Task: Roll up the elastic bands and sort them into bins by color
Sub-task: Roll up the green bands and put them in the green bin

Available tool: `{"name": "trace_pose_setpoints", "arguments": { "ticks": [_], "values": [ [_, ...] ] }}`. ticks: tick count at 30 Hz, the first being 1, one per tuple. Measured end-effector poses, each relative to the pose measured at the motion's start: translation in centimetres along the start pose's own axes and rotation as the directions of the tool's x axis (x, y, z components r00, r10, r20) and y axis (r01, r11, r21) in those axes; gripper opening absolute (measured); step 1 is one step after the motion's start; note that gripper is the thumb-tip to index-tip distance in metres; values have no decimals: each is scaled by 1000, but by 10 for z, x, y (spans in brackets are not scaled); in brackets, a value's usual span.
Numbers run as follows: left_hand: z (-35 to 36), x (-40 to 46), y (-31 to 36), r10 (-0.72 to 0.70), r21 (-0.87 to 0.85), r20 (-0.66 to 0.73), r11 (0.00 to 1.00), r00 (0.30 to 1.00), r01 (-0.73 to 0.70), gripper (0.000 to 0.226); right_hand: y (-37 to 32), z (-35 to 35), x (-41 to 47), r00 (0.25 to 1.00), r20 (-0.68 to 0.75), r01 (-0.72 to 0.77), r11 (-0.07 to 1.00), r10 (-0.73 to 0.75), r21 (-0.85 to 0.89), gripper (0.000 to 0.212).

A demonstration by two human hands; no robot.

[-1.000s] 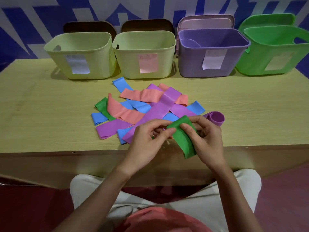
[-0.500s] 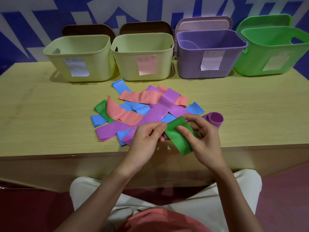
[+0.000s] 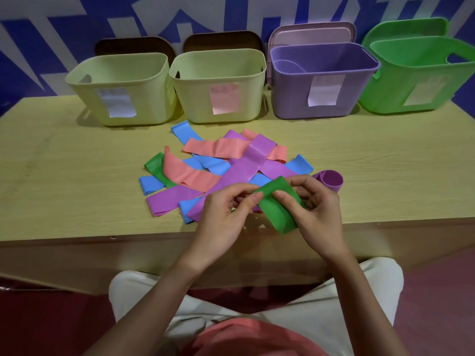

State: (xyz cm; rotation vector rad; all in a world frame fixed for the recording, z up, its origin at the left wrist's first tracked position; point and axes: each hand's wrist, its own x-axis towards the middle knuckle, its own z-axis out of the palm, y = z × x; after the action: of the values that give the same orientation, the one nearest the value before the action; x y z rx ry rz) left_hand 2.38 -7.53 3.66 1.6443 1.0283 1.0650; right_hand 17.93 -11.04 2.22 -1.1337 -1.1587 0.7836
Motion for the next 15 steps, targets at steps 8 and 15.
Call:
{"name": "trace_pose_setpoints", "arguments": {
  "ticks": [8, 15],
  "values": [
    [-1, 3, -1, -101, -202, -87, 976, 991, 82, 17, -3, 0, -3, 997, 70, 15, 999, -18, 43, 33],
    [1, 1, 5, -166, -400, 79, 898, 983, 184, 27, -7, 1, -1, 993, 111, 26, 997, -34, 67, 31]
  ]
}}
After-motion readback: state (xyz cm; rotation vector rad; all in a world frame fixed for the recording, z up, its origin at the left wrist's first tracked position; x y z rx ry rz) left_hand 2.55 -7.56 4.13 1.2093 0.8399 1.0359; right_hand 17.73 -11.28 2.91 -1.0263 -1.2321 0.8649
